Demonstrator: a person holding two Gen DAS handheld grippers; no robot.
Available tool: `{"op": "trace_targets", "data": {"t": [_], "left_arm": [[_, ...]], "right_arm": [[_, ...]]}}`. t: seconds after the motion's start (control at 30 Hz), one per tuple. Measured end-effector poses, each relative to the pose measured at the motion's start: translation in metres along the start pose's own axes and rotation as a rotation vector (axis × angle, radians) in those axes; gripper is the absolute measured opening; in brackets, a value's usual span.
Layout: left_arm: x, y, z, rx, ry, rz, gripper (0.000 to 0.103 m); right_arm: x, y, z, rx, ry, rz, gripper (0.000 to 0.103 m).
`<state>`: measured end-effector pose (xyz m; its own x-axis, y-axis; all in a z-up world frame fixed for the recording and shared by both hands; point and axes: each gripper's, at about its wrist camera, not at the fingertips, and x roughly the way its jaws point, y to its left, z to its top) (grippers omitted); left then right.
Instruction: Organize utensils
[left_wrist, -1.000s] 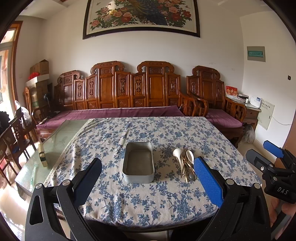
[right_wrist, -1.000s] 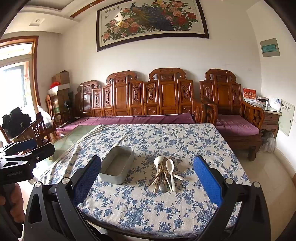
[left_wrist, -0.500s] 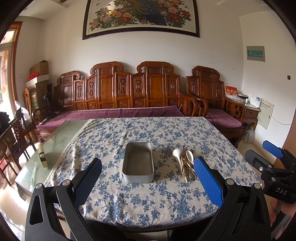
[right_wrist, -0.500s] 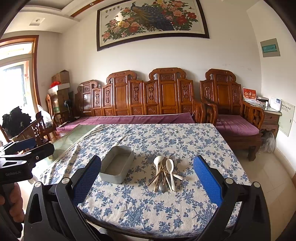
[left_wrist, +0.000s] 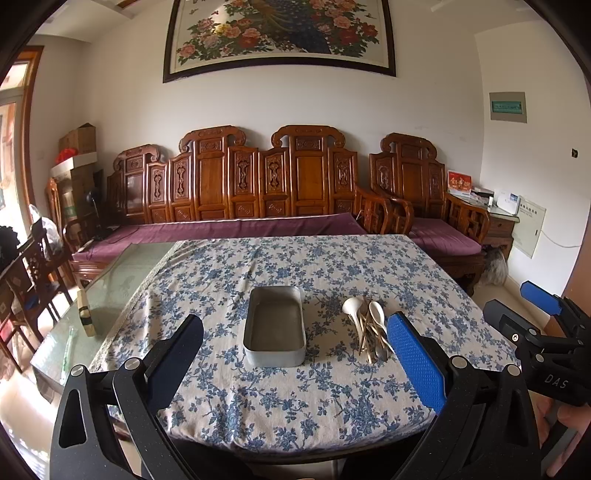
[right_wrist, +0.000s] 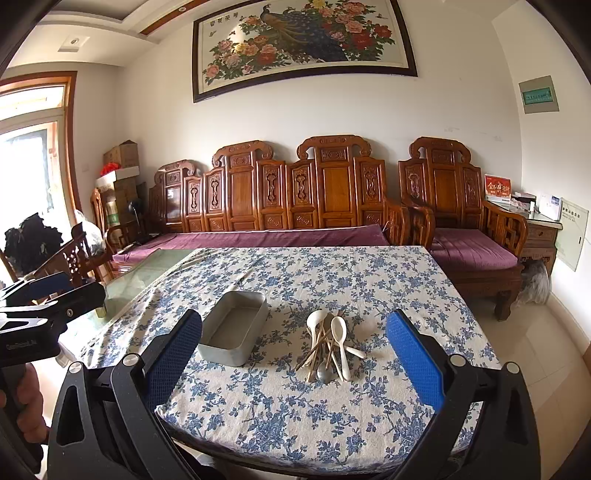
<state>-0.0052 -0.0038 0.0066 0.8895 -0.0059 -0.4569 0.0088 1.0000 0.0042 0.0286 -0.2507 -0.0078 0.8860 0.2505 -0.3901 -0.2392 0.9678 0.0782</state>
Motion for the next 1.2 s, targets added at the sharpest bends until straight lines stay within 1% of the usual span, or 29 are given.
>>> {"op": "trace_targets", "data": {"t": [1.2], "left_arm": [[-0.0018,-0.0027,0.0022,0.004,-0.001,-0.001,0.097]], "right_arm": [[0.0039,0.0005,-0.0046,0.003,0.000,0.000,0.101]]}}
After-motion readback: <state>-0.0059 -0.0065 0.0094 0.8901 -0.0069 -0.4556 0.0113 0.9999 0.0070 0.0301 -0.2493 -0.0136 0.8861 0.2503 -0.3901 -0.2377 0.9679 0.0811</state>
